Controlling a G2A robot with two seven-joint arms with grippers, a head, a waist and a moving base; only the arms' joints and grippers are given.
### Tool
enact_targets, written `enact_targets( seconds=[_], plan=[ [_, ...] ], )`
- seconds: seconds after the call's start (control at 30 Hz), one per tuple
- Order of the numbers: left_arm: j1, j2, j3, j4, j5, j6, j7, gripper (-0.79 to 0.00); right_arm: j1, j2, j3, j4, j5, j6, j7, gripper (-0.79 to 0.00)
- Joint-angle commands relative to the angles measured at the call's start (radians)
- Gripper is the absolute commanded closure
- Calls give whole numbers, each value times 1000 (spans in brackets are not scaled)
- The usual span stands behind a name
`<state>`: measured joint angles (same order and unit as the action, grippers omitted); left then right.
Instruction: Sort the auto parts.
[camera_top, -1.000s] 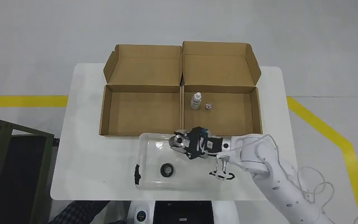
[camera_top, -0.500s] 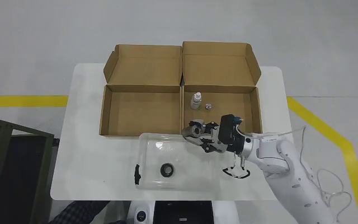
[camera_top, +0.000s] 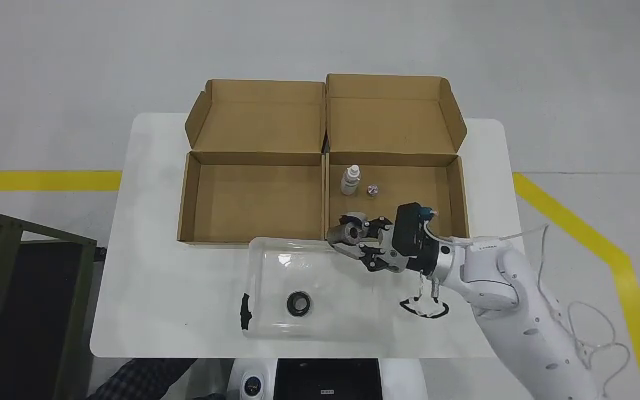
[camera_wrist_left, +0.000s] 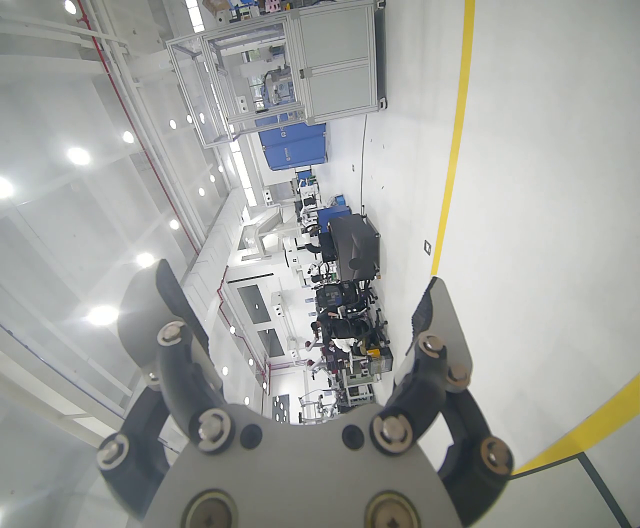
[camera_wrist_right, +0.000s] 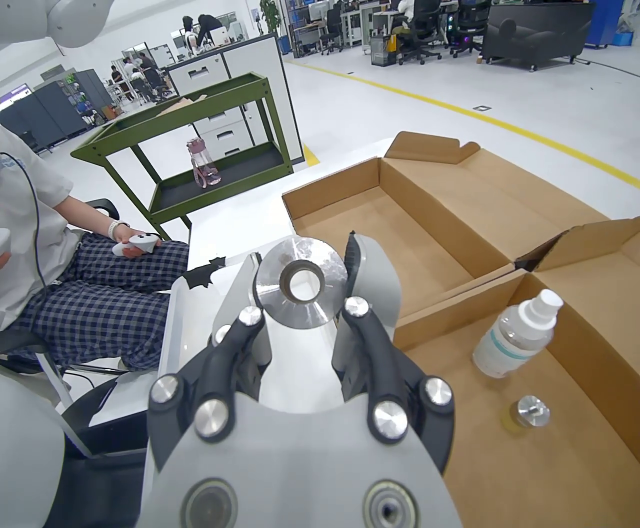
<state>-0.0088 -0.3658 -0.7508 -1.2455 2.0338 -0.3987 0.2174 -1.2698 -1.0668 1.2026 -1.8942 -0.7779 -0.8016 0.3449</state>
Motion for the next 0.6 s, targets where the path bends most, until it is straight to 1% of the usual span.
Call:
enact_targets(
  seconds=[0.0,0.43,0.57],
  plan=[
    [0,0,0,0,0,0,0,-785,0,0,0,0,0,0,0,0],
    [0,0,0,0,0,0,0,-785,0,0,0,0,0,0,0,0],
    [0,0,0,0,0,0,0,-785,11,-3,-15,-18,-33,46,8,0]
  ],
)
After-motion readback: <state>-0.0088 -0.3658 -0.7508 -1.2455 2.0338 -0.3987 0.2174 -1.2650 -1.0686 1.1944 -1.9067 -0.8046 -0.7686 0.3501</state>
